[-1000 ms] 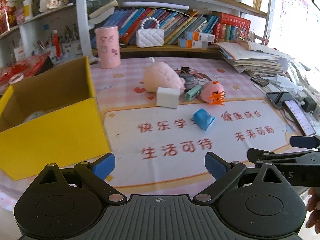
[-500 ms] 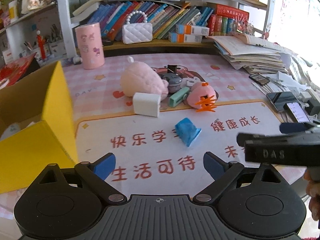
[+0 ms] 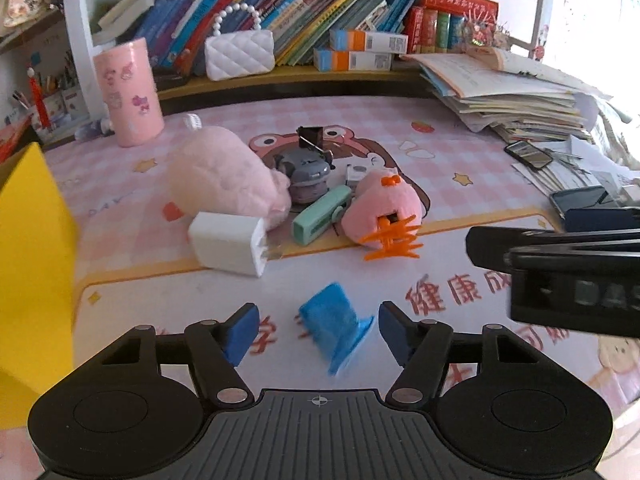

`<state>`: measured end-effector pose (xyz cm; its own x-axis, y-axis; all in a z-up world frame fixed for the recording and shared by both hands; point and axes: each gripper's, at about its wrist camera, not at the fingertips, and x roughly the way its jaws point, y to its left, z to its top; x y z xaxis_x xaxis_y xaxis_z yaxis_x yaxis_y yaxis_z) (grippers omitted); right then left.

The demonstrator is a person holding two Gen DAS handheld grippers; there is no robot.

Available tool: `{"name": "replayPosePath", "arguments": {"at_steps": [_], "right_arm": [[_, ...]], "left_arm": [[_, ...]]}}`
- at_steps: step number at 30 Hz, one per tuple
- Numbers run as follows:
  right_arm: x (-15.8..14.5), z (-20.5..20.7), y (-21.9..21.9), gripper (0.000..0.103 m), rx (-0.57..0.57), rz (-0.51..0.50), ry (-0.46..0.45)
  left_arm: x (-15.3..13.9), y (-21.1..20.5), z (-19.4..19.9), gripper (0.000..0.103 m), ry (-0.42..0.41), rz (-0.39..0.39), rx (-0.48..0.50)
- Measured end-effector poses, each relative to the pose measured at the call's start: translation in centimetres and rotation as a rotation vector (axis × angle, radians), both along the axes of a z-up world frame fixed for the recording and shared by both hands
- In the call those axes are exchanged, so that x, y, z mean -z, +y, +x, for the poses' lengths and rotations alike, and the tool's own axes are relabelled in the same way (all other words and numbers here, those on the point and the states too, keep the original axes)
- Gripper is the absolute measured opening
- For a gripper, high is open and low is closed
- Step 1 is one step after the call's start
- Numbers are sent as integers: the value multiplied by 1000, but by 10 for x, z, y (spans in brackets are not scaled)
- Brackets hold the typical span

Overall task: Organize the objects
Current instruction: 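Grasp the blue clip with the left gripper while the right grasps the pink plush chick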

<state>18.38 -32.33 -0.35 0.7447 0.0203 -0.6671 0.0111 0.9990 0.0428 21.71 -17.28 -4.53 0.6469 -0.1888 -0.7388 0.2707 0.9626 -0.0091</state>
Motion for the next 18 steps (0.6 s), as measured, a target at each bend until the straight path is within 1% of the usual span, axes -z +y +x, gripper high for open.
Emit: {"name": "replayPosePath", "arguments": {"at_steps": [1,4,6,8,9,11,16,18], "right_arm": [[-1,2,-1,87,-4,-1,-3],[-4,7,-4,87,-19,-5,-16],[-5,10,-6,87,-25,-9,-23],[-5,15,-6,87,-34,-7,-22],[-5,17,-7,87,-38,-5,-22],[-4,20,-6,88,-50,-2,-22],[2,31,-3,89,-72,20,-8],[5,35,-1,89,-83,27,1]], "left_arm": [[2,-3,2,65,3,-2,2],[11,-10,10,55,21,9,15],[17,-13,14,53,43,25,12],[22,-13,16,42,59,29,7],[22,-13,15,39,48,37,5],[22,-10,16,24,45,32,-6],[21,6,15,23,53,15,-44],[21,11,14,24,63,-6,-48]]}}
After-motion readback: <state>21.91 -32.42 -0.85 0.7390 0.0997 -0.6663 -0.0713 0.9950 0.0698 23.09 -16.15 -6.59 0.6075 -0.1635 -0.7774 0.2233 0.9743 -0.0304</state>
